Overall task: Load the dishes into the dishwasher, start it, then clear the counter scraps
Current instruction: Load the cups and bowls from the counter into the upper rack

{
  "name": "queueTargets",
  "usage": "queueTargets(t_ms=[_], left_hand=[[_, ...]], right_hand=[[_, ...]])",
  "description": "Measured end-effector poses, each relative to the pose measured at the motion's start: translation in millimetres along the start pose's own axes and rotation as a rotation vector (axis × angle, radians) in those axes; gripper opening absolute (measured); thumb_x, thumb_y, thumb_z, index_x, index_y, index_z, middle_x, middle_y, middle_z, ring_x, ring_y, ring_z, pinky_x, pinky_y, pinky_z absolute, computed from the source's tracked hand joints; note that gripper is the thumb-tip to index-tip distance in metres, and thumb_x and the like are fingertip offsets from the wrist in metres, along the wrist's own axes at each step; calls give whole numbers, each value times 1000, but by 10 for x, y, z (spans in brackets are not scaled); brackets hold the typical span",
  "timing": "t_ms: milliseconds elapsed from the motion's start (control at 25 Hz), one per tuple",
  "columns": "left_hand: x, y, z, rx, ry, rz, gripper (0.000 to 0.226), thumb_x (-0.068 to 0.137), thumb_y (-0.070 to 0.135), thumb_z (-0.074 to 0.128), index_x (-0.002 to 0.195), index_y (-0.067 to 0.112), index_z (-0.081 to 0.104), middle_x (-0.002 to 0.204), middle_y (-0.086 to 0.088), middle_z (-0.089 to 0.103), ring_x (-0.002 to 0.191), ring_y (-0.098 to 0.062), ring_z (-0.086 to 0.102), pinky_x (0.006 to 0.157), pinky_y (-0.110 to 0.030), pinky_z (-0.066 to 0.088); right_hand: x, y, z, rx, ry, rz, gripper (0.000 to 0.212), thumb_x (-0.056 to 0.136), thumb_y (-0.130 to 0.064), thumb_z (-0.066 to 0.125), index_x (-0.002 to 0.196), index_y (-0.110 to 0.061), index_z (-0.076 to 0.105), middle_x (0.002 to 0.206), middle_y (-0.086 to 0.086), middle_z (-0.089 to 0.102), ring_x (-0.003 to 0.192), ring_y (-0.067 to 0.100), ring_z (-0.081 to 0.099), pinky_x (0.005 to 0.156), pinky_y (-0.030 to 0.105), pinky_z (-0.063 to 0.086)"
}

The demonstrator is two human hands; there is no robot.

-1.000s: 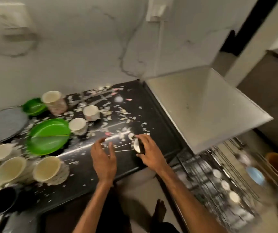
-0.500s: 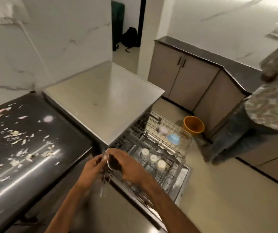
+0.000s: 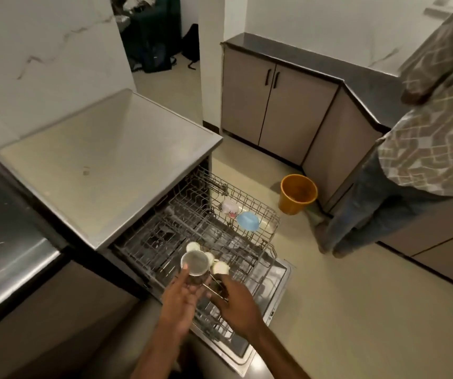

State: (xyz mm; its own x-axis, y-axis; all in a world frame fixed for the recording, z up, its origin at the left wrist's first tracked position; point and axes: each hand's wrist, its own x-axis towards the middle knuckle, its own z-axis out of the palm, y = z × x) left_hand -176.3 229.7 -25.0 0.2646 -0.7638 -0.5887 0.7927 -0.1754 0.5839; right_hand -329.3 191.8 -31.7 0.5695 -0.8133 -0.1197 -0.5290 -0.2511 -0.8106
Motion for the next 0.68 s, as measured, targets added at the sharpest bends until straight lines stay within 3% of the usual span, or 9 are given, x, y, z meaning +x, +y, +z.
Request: queueTargets(t_ms=[80,280,400,560,680], left_hand=[[164,-70,66,7,-20,-16,52,90,28,57,133,0,52,120,-25,66,105,-35,68,77,-41,60],[801,-61,184,287,-65,-85,42,94,22,59,132,4,54,118,-21,69,112,-33,66,82,-39,59],[1318,-83,229,356,-77,-87,40,95,15,59,134,14,52,116,-18,70,109,-32,68,87,-41,56],[2035,-201,249,358,43,-102,32,95,3,58,125,14,58,110,-16,72,98,-31,72,72,-32,60],[2654,-364,293,425,123,-116,34,97,0,54,129,10,55,118,-15,66,98,-30,71,65,-29,60]], right_hand=[[110,122,-54,27,64,31,42,94,-61,50,126,-35,56,101,-26,60,82,-18,54,67,5,37],[561,447,-277,56,188,174,34,96,-23,64,130,-25,62,113,-10,66,93,1,59,81,11,43],[918,783,-377,6,163,215,35,100,-23,57,135,-21,59,119,-4,62,104,11,58,91,27,48],[1418,1328,-331,-43,106,295,32,97,-22,61,130,-20,64,117,-1,65,104,16,61,90,28,48],[1786,1847,-279,143,175,431,20,91,-12,68,109,-16,76,98,-4,75,88,16,68,85,35,54]])
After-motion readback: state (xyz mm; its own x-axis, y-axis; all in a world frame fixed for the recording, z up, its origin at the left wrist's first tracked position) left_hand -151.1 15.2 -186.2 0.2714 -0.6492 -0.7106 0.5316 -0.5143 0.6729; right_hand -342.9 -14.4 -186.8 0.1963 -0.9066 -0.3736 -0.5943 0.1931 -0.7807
